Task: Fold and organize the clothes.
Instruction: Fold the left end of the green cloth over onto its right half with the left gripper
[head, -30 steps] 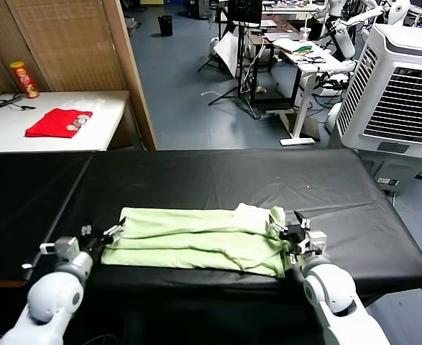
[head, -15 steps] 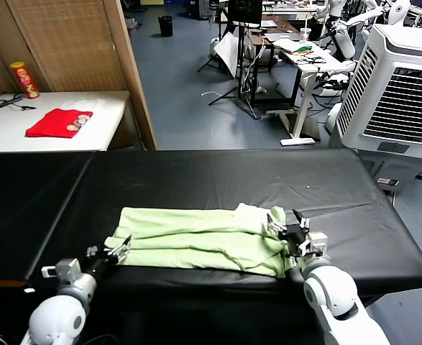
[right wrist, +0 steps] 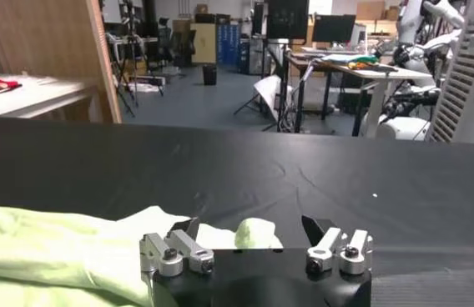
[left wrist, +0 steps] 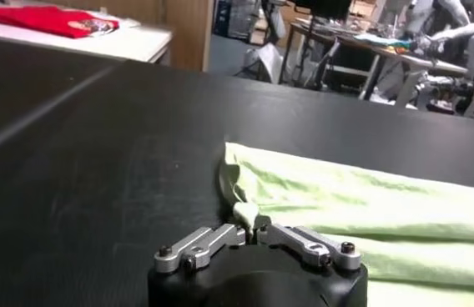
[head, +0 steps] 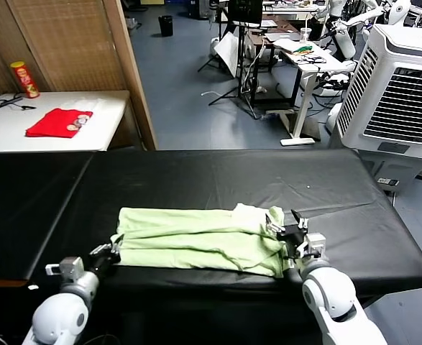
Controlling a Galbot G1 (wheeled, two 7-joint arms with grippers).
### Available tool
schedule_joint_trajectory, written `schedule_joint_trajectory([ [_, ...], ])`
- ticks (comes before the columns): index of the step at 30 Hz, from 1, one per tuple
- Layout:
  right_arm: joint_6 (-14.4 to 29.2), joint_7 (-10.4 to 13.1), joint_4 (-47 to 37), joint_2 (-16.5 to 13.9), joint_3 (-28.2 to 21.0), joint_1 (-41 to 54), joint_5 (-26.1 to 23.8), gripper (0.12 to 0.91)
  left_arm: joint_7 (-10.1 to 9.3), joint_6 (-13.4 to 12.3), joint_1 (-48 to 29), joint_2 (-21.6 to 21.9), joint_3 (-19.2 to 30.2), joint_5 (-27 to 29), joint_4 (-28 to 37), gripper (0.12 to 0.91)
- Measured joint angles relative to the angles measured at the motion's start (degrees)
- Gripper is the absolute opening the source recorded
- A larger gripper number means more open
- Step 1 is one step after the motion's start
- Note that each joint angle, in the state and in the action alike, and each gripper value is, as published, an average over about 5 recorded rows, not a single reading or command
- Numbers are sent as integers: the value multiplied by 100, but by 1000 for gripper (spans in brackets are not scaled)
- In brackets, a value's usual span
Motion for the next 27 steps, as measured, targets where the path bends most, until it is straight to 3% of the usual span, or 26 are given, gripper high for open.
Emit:
schedule_joint_trajectory([
  [8,-21,19,18,56,-1,5,-36,798,-119,-269,212,398,-414,1647,154,163],
  [13,-21,24,14,133,-15,-32,-108,798,-200,-346,415,761,-808,2045,237,163],
  [20,-17,30,97,173,64,-170,-254,798,-354,28,455,650,-670,1558,-294,163],
  [27,-1,33,166,204,236,-335,-359,798,-694,445,202,164,309,455,-1121,163],
])
